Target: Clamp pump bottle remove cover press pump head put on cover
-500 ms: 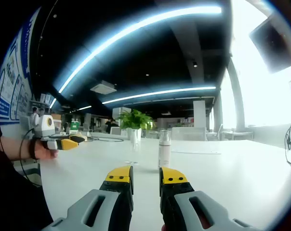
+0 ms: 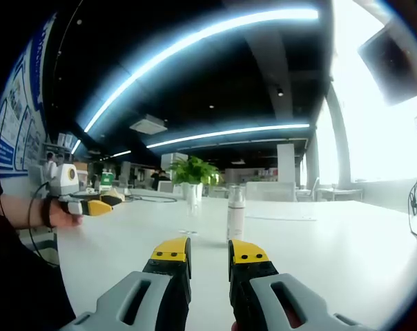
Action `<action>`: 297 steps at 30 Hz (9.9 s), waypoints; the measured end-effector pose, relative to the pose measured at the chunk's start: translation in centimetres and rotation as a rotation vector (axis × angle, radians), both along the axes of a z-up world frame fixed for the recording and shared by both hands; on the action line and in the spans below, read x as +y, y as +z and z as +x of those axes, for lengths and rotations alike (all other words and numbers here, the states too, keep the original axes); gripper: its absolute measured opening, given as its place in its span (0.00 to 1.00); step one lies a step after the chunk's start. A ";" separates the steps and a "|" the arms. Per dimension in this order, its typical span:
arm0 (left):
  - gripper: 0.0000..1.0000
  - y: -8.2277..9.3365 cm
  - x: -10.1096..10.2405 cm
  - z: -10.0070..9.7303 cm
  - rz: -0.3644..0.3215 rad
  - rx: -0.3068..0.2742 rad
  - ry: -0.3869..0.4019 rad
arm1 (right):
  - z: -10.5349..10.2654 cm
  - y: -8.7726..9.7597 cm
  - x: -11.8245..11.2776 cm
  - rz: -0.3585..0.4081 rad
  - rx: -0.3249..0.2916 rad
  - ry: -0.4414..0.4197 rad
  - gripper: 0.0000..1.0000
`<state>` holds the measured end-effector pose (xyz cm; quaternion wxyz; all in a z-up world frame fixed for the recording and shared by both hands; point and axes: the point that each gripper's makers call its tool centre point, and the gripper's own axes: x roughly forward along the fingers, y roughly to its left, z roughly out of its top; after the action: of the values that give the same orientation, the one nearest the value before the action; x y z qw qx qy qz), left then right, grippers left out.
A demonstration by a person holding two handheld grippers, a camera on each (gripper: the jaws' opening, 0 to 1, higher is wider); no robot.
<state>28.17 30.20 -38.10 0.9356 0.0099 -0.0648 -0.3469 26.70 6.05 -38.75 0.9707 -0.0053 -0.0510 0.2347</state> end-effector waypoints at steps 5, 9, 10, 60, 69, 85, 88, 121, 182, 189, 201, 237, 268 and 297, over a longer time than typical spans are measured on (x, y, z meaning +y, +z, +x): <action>0.27 0.1 0.1 0.0 -0.011 0.005 0.003 | 0.0 0.0 0.0 0.000 -0.001 0.000 0.16; 0.28 0.2 0.0 -0.1 -0.021 0.008 -0.002 | 0.0 0.0 0.0 0.000 -0.001 0.000 0.16; 0.28 0.2 0.0 -0.1 -0.025 0.009 -0.002 | 0.0 0.0 0.0 0.000 -0.002 0.000 0.16; 0.28 -0.5 1.1 0.7 -0.011 0.046 0.070 | -0.1 0.1 0.0 -0.002 -0.007 0.004 0.16; 0.28 -0.6 1.1 0.8 -0.002 0.050 0.081 | -0.1 0.1 0.0 -0.001 -0.008 0.004 0.16; 0.28 -0.6 1.3 0.9 -0.020 0.065 0.088 | -0.1 0.1 0.0 -0.005 -0.008 0.003 0.16; 0.29 -0.7 1.4 1.0 -0.025 0.074 0.087 | -0.1 0.1 0.0 -0.005 -0.008 0.003 0.16; 0.32 0.8 0.8 3.8 -0.020 0.104 0.169 | 0.0 -0.1 0.1 -0.021 -0.004 0.003 0.16; 0.34 -0.2 -5.8 14.4 -0.016 0.161 0.118 | -0.5 0.2 0.7 -0.020 -0.007 0.009 0.16; 0.34 -0.8 -6.2 16.4 0.035 0.156 0.145 | -0.6 0.3 0.9 -0.019 -0.008 0.011 0.16; 0.32 -2.0 -6.7 18.4 0.014 0.174 0.164 | -0.4 0.2 0.7 -0.020 -0.009 0.013 0.16; 0.16 -1.8 -7.3 19.2 0.035 0.145 0.160 | -0.3 0.0 0.5 -0.034 -0.007 0.013 0.16; 0.16 2.8 -7.6 14.0 0.005 0.061 -0.001 | -0.2 -0.1 0.7 -0.042 -0.002 0.011 0.16; 0.16 3.9 -6.4 8.5 0.035 0.073 -0.089 | -0.3 -0.3 0.8 -0.058 0.002 0.010 0.15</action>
<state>36.70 23.81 -34.20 0.9207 0.0107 -0.0247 -0.3893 26.41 6.82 -39.09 0.9690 -0.0329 -0.0432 0.2412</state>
